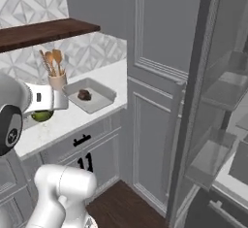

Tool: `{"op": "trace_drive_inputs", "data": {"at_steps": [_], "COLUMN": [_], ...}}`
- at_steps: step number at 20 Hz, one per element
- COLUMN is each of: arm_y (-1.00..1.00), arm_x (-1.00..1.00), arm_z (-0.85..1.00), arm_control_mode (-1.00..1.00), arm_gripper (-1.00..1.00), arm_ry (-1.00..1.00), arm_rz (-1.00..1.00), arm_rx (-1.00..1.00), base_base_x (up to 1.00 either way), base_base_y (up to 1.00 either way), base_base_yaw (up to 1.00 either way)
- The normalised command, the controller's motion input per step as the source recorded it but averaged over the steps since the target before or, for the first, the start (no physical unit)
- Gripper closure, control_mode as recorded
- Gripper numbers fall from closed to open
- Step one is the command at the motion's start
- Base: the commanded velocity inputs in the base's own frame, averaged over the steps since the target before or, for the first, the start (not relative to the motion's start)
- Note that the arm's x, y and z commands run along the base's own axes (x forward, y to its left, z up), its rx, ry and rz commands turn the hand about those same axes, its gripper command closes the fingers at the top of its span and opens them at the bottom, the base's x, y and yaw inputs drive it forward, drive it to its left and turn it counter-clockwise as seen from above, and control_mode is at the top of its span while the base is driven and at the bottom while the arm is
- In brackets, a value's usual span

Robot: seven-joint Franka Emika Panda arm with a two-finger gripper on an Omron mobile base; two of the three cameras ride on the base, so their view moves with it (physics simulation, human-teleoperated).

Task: Place one lime and one steak in each tupperware on the nearby counter, to pack two identical lunches.

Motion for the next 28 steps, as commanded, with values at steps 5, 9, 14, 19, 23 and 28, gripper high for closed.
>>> {"op": "trace_drive_inputs", "data": {"at_steps": [5,9,14,19,23,28], "arm_y": [0.00,0.00,0.00,0.00,-0.12,-0.07], "arm_x": [0.00,0.00,0.00,0.00,0.73,1.00], "arm_z": [0.00,0.00,0.00,0.00,-0.08,-0.49], "arm_control_mode": [1.00,1.00,1.00,1.00,-1.00,-1.00], "arm_gripper": [1.00,1.00,1.00,1.00,1.00,1.00], "arm_ry": [0.00,0.00,0.00,0.00,0.07,0.00], "arm_rz": [0.00,0.00,0.00,0.00,0.01,-0.01], "arm_rx": [0.00,0.00,0.00,0.00,0.00,-0.05], "base_base_x": [1.00,1.00,0.96,0.87,0.24,0.00], "base_base_y": [0.47,0.16,-0.31,-0.02,-0.01,0.00], "base_base_yaw": [0.30,0.26,0.37,0.35,0.06,0.00]}}
